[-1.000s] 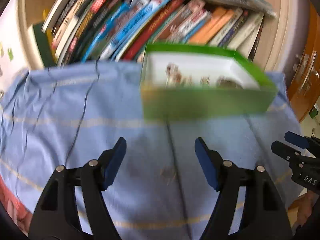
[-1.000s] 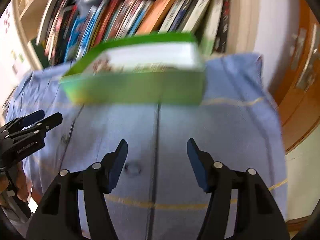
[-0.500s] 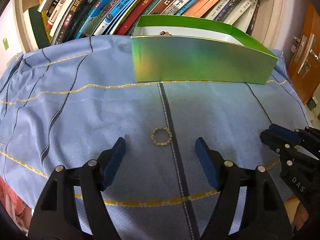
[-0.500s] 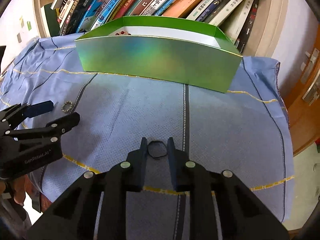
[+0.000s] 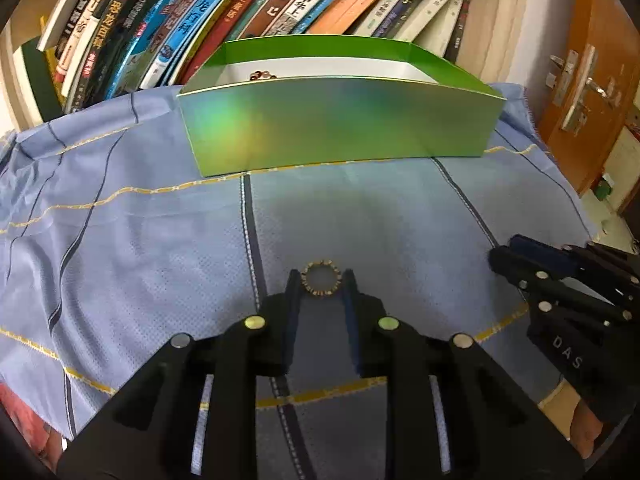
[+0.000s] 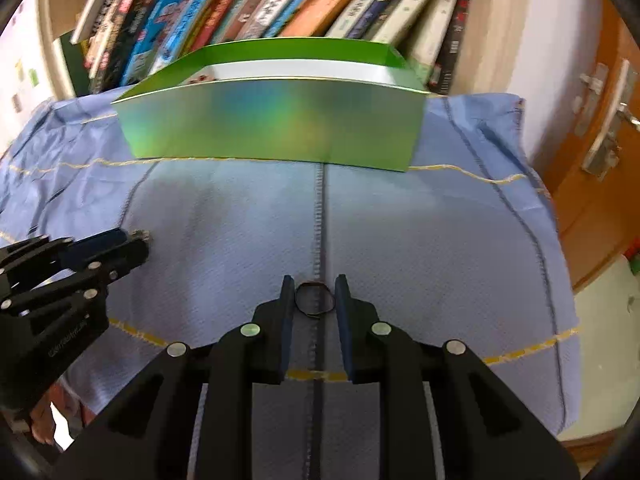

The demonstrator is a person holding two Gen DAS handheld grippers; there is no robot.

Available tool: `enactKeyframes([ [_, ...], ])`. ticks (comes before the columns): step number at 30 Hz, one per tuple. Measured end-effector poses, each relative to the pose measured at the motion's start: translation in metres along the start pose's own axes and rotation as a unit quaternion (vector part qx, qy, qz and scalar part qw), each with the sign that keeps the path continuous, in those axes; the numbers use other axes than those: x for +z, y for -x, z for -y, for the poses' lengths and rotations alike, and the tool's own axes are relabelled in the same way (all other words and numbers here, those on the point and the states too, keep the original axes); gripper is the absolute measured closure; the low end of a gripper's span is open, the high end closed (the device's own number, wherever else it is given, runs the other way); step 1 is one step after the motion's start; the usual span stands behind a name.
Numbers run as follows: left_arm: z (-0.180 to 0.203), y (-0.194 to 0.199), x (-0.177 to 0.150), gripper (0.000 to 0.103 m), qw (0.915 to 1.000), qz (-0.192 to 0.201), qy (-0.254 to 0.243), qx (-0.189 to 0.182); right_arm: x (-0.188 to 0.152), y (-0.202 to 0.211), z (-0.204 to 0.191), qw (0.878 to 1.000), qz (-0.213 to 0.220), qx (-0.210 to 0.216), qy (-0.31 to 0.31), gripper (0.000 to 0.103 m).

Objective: Organize jewelry

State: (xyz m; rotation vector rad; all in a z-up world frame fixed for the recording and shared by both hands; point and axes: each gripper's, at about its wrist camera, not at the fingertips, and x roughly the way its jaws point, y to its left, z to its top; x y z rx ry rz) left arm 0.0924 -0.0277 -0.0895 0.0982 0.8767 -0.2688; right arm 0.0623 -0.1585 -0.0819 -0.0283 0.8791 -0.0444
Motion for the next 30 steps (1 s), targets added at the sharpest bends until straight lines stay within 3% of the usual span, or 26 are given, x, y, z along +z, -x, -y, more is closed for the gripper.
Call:
enactKeyframes([
  [1,0.000,0.001,-0.001,0.058,1.0000,0.000,0.003,0.006,-0.002,0.001,0.001,1.000,0.001,-0.002,-0.001,0.071],
  [3,0.001,0.003,-0.002,0.042,0.9997,0.007,0.005,0.022,-0.005,0.004,0.005,1.000,-0.001,0.003,-0.005,0.061],
  [15,0.003,-0.003,-0.003,0.037,0.9997,0.005,0.007,0.024,-0.007,0.004,0.003,1.000,0.005,0.004,-0.008,0.060],
  [19,0.004,-0.003,-0.004,0.037,0.9996,0.008,0.005,0.025,-0.006,0.003,0.002,1.000,0.006,0.020,-0.011,0.070],
  [23,0.005,-0.003,-0.004,0.044,0.9996,0.013,0.004,0.024,-0.006,0.003,-0.002,1.000,0.008,0.020,-0.006,0.075],
  [30,0.007,0.001,-0.004,0.077,0.9997,0.019,0.005,0.016,-0.006,0.003,-0.007,1.000,0.010,0.024,0.001,0.083],
])
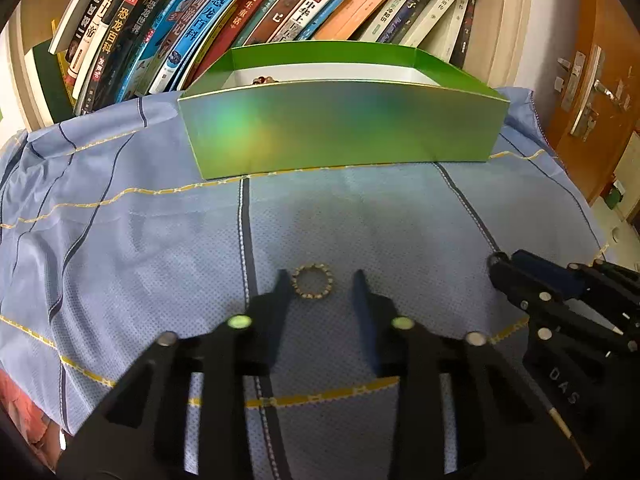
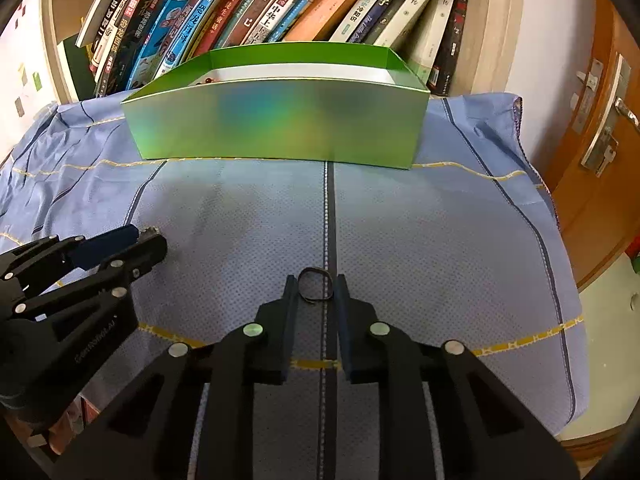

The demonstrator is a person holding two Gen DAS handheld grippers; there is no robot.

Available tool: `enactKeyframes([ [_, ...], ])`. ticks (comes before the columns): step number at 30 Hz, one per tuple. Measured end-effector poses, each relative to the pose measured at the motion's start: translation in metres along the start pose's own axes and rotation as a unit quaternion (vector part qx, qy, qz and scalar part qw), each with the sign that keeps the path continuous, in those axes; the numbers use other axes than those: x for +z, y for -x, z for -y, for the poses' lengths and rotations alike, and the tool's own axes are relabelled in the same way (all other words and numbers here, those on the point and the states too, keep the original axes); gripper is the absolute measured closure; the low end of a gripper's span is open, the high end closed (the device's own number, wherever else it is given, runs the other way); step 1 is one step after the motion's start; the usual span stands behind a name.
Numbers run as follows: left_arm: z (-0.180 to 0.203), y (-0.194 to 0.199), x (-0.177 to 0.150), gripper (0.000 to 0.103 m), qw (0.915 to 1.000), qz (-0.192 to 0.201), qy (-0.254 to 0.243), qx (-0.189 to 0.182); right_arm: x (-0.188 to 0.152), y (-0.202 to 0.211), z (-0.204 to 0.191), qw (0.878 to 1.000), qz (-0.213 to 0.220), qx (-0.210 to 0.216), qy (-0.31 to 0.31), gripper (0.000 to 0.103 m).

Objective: Organize jewelry

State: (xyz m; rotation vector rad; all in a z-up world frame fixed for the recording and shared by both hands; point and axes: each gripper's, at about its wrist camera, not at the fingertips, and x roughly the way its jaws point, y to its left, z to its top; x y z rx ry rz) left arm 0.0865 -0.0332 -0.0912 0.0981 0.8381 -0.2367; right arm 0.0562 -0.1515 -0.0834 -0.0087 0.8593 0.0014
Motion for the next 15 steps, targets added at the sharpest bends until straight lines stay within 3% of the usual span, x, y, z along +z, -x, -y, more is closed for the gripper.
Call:
enactKeyframes([
  [2,-0.001,0.001,-0.001,0.082,1.0000,0.001,0.000,-0.002,0.000,0.000,0.000,1.000,0.000,0.002,-0.001,0.083],
  [15,-0.025,0.004,-0.003,0.081,0.9993,0.001,0.032,0.021,0.011,-0.010,-0.006,0.999,0.006,0.043,-0.006,0.080],
])
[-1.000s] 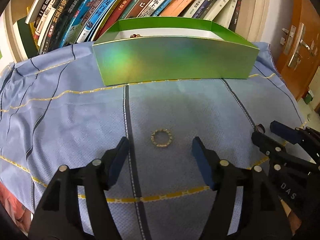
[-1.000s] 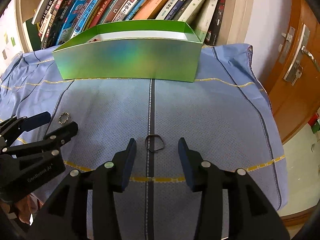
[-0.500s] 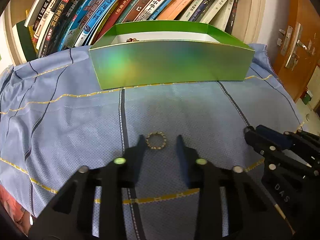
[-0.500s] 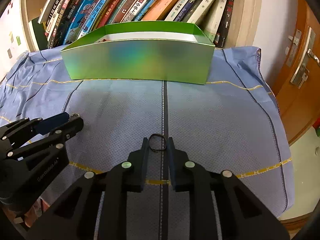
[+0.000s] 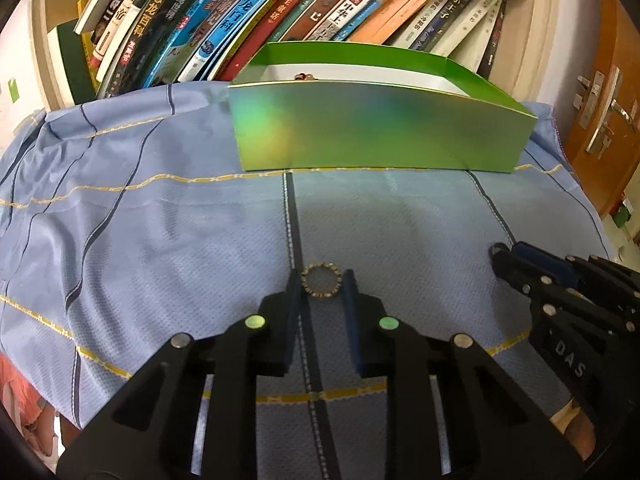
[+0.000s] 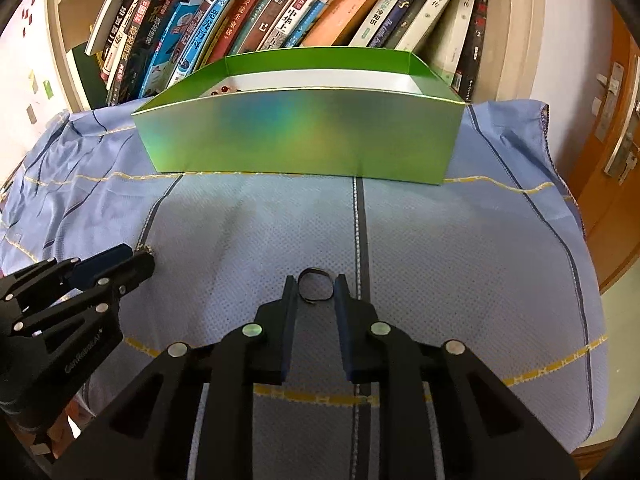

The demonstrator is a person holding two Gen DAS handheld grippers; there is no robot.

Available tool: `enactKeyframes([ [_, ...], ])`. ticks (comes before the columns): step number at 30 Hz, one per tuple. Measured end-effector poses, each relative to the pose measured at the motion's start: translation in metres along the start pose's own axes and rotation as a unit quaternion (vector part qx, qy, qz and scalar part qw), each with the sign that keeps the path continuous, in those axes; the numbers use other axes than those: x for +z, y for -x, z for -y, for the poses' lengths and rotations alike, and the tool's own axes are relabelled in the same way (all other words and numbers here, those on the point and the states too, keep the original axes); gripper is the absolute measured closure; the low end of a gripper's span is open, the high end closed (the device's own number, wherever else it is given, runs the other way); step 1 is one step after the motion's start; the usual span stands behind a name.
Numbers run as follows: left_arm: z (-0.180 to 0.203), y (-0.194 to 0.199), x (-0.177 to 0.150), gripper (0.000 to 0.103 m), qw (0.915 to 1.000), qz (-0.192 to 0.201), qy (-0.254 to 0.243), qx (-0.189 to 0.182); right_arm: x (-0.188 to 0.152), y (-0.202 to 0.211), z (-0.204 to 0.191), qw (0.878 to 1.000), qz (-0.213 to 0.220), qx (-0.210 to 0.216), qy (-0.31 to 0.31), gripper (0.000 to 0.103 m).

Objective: Organize jewelry

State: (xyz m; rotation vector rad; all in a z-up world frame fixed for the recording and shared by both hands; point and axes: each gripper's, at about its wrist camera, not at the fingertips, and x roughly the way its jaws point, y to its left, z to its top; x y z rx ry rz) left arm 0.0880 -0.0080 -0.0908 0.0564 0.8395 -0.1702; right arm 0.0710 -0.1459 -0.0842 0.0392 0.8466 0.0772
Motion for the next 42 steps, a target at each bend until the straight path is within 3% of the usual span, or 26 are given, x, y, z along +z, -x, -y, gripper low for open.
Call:
enactKeyframes([
  [2,0.000,0.001,-0.001,0.075,1.0000,-0.001,0.000,-0.004,-0.002,0.003,0.001,1.000,-0.002,0.009,-0.002,0.063],
  [6,0.001,0.000,-0.001,0.064,1.0000,0.000,0.000,-0.007,-0.004,0.002,-0.004,1.000,-0.002,-0.009,0.009,0.062],
  [9,0.003,-0.002,0.000,0.062,1.0000,0.004,-0.005,0.001,-0.001,-0.001,-0.008,1.000,-0.001,-0.023,0.013,0.062],
  [13,0.003,-0.003,0.002,0.063,1.0000,0.004,-0.004,0.002,0.001,-0.003,-0.012,1.000,-0.001,-0.021,0.015,0.072],
  [16,0.003,-0.004,0.002,0.073,0.9999,0.008,-0.004,0.006,0.002,-0.004,-0.013,1.000,-0.001,-0.016,0.015,0.086],
  [18,0.004,-0.004,0.003,0.082,0.9999,0.009,-0.006,0.008,0.002,-0.004,-0.013,1.000,-0.001,-0.016,0.014,0.087],
  [21,0.005,-0.004,0.003,0.082,0.9999,0.010,-0.009,0.010,0.002,-0.004,-0.012,1.000,-0.002,-0.012,0.010,0.088],
  [23,0.004,-0.004,0.003,0.082,0.9999,0.010,-0.007,0.010,0.002,-0.004,-0.011,1.000,-0.004,-0.014,0.010,0.099],
  [28,0.002,-0.003,0.003,0.082,0.9999,0.008,-0.006,0.011,0.001,-0.002,-0.009,1.000,-0.007,-0.018,0.008,0.099],
  [31,0.002,-0.003,0.003,0.082,0.9999,0.008,-0.004,0.011,-0.001,-0.001,-0.008,1.000,-0.007,-0.017,0.013,0.099],
  [35,0.000,-0.003,0.004,0.080,0.9999,0.008,-0.002,0.014,0.005,-0.006,-0.006,1.000,-0.008,-0.008,0.008,0.083],
  [40,-0.003,-0.005,0.004,0.060,0.9998,0.008,0.001,0.017,0.015,-0.016,-0.013,1.000,-0.008,-0.014,0.022,0.080],
  [42,-0.004,-0.005,0.004,0.060,0.9998,0.009,0.001,0.015,0.016,-0.017,-0.014,1.000,-0.008,-0.017,0.023,0.080],
])
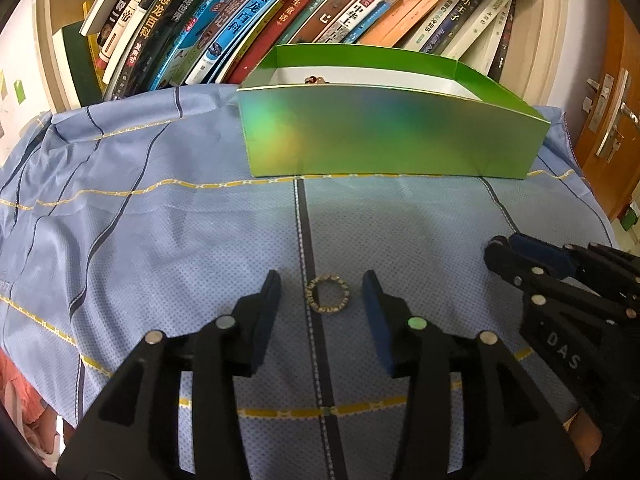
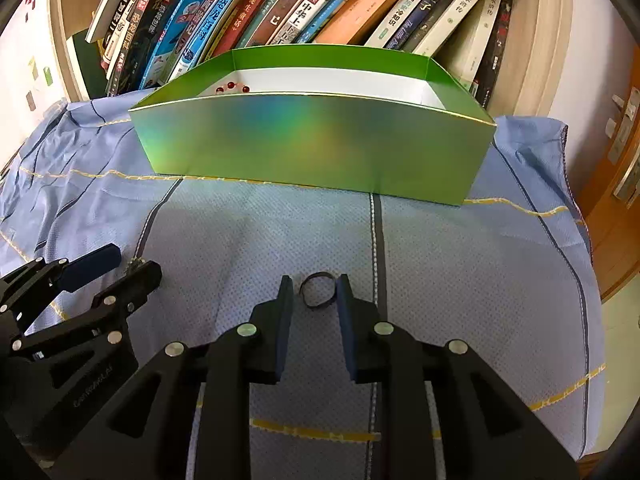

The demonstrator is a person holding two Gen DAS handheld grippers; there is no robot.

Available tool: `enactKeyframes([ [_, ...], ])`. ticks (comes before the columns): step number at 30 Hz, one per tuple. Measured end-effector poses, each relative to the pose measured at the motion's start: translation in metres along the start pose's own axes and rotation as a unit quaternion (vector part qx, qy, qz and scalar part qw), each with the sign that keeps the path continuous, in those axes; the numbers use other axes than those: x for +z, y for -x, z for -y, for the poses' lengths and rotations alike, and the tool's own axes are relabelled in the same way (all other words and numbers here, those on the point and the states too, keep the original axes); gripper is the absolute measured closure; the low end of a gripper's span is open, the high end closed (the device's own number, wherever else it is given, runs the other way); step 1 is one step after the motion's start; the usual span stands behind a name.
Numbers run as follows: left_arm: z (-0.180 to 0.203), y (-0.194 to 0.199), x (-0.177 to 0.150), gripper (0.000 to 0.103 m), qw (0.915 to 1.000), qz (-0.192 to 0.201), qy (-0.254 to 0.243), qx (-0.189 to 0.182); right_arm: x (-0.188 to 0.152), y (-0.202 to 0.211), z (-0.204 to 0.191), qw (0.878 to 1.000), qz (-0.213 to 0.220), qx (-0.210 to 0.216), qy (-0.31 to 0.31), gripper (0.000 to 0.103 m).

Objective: Organize jewelry

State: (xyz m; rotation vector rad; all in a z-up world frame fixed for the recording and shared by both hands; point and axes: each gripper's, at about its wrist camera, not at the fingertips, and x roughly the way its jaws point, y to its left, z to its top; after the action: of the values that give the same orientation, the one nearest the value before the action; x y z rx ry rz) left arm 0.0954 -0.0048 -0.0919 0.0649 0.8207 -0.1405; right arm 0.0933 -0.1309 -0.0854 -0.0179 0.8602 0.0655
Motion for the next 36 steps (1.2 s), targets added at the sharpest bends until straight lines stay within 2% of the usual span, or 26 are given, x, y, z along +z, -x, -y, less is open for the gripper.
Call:
enactKeyframes([
  [3,0.000,-0.001,0.000,0.066,1.0000,0.002,-0.001,-0.003,0.000,0.000,0.002,1.000,-0.002,0.005,-0.004,0.084],
  [5,-0.001,-0.001,0.001,0.082,1.0000,0.003,0.000,-0.007,0.000,0.001,0.003,1.000,-0.002,0.006,-0.006,0.084],
  [10,-0.002,0.001,0.002,0.082,0.9999,0.002,0.004,-0.012,-0.002,0.007,0.007,1.000,0.000,0.001,-0.013,0.084],
  [16,0.005,0.013,0.007,0.082,0.9998,0.020,-0.006,0.001,-0.002,0.020,0.013,1.000,0.012,-0.018,-0.021,0.084],
  [22,0.008,0.011,0.005,0.082,0.9999,0.014,-0.006,0.004,-0.009,0.022,0.018,0.999,0.009,-0.028,-0.027,0.084],
  [27,0.008,0.008,0.005,0.082,0.9999,0.011,-0.005,0.005,-0.011,0.020,0.019,0.999,0.003,-0.027,-0.029,0.084],
  [36,0.006,0.011,0.009,0.082,0.9999,0.016,-0.001,-0.001,-0.002,0.031,0.017,0.999,0.017,-0.018,-0.026,0.084],
])
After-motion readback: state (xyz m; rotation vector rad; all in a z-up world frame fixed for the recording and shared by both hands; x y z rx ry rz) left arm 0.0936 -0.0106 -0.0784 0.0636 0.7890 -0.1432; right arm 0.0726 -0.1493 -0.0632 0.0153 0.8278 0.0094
